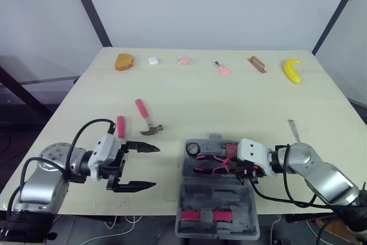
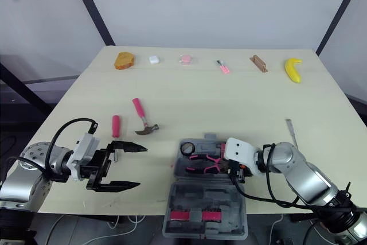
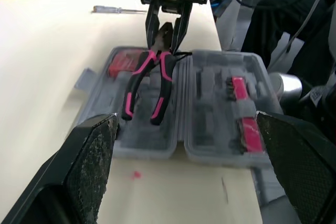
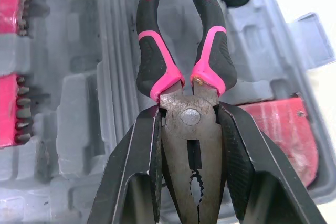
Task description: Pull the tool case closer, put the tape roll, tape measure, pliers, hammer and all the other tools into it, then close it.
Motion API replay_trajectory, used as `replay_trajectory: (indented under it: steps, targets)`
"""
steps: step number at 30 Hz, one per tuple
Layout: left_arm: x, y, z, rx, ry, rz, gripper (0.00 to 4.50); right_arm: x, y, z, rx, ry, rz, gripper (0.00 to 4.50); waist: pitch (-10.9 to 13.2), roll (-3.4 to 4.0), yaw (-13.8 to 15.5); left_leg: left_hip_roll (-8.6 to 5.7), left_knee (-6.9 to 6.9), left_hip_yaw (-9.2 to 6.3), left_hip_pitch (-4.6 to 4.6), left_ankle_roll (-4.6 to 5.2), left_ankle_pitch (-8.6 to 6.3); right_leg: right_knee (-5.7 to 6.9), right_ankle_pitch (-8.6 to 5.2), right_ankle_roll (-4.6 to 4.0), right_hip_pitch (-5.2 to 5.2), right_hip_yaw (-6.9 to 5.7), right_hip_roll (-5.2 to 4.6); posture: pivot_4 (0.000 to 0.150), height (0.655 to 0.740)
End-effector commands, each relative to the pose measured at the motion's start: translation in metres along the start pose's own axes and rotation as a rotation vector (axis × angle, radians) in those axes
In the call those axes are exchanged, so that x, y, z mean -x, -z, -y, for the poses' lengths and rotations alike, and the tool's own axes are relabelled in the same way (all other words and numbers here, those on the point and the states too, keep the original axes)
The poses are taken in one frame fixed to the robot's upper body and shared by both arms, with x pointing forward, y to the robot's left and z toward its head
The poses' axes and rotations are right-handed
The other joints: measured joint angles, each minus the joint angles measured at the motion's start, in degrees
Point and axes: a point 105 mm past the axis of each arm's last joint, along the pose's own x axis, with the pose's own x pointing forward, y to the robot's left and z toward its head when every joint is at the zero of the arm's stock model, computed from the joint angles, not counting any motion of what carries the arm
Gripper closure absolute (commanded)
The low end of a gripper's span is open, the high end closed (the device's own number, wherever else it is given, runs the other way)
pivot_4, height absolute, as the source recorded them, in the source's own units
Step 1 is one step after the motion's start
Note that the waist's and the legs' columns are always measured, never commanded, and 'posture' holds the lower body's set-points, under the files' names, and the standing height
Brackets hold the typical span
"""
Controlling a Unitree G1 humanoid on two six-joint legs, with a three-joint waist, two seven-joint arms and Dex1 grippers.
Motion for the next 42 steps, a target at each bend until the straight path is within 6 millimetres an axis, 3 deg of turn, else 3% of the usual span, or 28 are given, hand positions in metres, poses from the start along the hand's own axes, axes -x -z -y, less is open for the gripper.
replay_trajectory:
  steps: [1,18,28,35,42]
  targets:
    - [0.009,-0.003,0.003,-0.025,0.021,-0.006,0.0,-0.001,-0.017,0.001,0.076,0.023,0.015,3.5,0.0,0.0,-0.13,0.0,0.0,-0.01,0.0,0.0,0.0,0.01,0.0,0.0,0.0,-0.01,0.0,0.15,0.74]
    - [0.012,-0.003,-0.004,-0.029,-0.026,0.013,0.0,-0.029,-0.033,-0.001,0.117,-0.018,-0.004,3.5,-0.01,-0.01,-0.41,0.0,0.05,-0.02,0.01,0.0,0.0,0.16,-0.01,-0.01,-0.04,-0.02,0.01,0.15,0.74]
    - [0.009,-0.004,-0.002,-0.033,-0.022,0.026,0.0,-0.037,-0.028,-0.004,0.126,-0.033,-0.01,3.5,-0.01,-0.01,-0.57,0.0,0.06,-0.02,0.03,0.0,0.0,0.26,-0.01,-0.02,-0.07,-0.02,0.01,0.15,0.74]
    - [0.006,-0.007,-0.003,-0.033,-0.022,0.043,0.0,-0.032,-0.026,0.0,0.106,-0.014,0.005,0.13,-0.01,-0.01,-0.48,0.0,0.1,-0.01,0.03,0.0,0.0,0.28,-0.01,-0.02,-0.07,-0.01,0.01,0.15,0.74]
    - [0.003,-0.007,-0.004,-0.036,-0.018,0.05,0.0,-0.024,-0.044,0.001,0.049,-0.005,0.204,0.06,0.0,-0.01,-0.45,0.0,0.1,-0.02,0.03,0.0,0.0,0.29,-0.01,-0.02,-0.06,-0.01,0.01,0.15,0.74]
